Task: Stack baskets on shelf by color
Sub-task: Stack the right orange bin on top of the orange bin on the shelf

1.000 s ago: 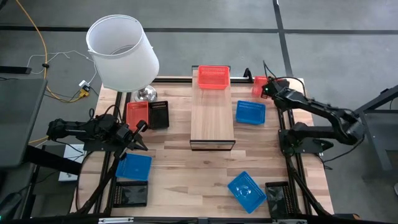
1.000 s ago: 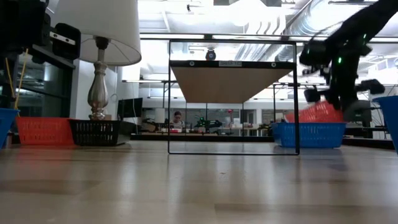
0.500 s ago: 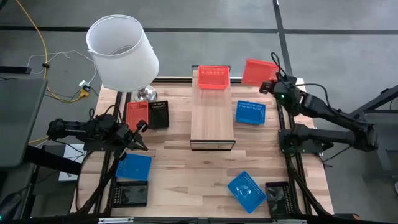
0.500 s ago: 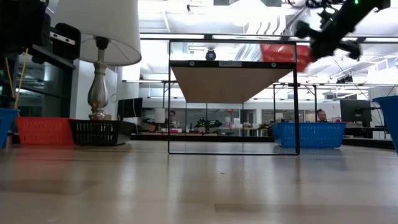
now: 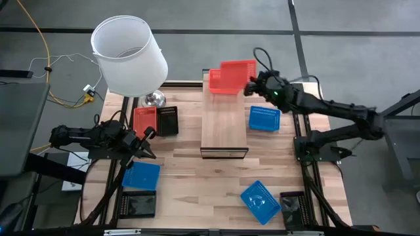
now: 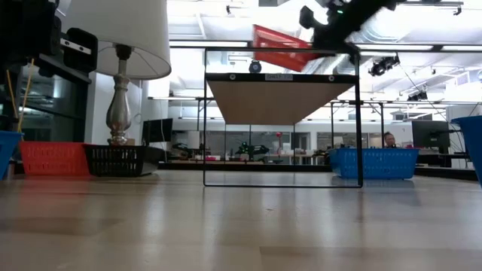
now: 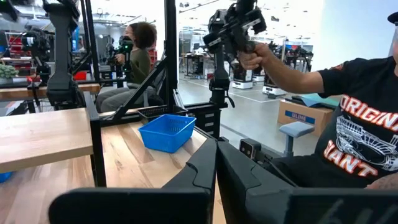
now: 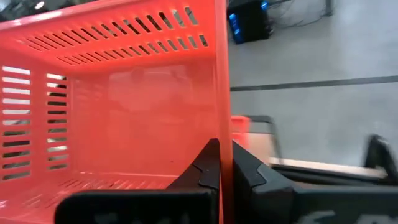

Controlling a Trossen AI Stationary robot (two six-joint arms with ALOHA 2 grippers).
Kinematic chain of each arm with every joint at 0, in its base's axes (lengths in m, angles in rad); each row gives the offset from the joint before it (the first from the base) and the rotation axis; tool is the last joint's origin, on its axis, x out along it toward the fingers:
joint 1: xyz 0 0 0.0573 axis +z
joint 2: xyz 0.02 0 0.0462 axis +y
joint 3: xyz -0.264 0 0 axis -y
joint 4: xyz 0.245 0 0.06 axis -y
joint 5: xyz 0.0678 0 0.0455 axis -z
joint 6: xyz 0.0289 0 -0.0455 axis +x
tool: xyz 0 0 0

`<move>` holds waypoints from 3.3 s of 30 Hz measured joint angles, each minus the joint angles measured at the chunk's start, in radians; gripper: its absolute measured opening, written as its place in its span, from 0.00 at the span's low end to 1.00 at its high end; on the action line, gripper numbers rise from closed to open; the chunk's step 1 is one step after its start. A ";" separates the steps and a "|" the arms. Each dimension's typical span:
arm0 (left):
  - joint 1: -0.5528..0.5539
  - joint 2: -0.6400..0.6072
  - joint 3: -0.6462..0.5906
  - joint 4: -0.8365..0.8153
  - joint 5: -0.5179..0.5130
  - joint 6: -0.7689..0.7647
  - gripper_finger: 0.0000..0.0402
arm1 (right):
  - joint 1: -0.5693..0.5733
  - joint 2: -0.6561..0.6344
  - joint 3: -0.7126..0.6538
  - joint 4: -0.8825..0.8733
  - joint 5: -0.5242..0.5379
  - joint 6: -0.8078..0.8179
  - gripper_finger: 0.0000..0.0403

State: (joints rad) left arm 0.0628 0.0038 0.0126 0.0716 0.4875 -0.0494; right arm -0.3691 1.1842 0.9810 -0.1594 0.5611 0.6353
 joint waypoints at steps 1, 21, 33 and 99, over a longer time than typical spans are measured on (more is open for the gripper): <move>0.000 0.000 0.000 0.000 0.000 0.000 0.00 | -0.003 0.033 0.038 -0.014 -0.023 0.000 0.00; 0.000 0.000 0.000 0.000 0.000 0.000 0.00 | -0.083 0.326 0.346 -0.404 -0.092 0.155 0.00; 0.000 0.000 0.000 0.000 0.000 0.000 0.00 | -0.069 0.326 0.346 -0.428 -0.112 0.179 0.00; 0.000 0.000 0.000 0.000 0.000 0.000 0.00 | 0.368 0.243 0.346 -0.591 -0.240 -0.366 0.01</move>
State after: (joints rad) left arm 0.0628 0.0040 0.0128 0.0717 0.4877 -0.0494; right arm -0.0009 1.4274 1.3270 -0.7503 0.3209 0.2697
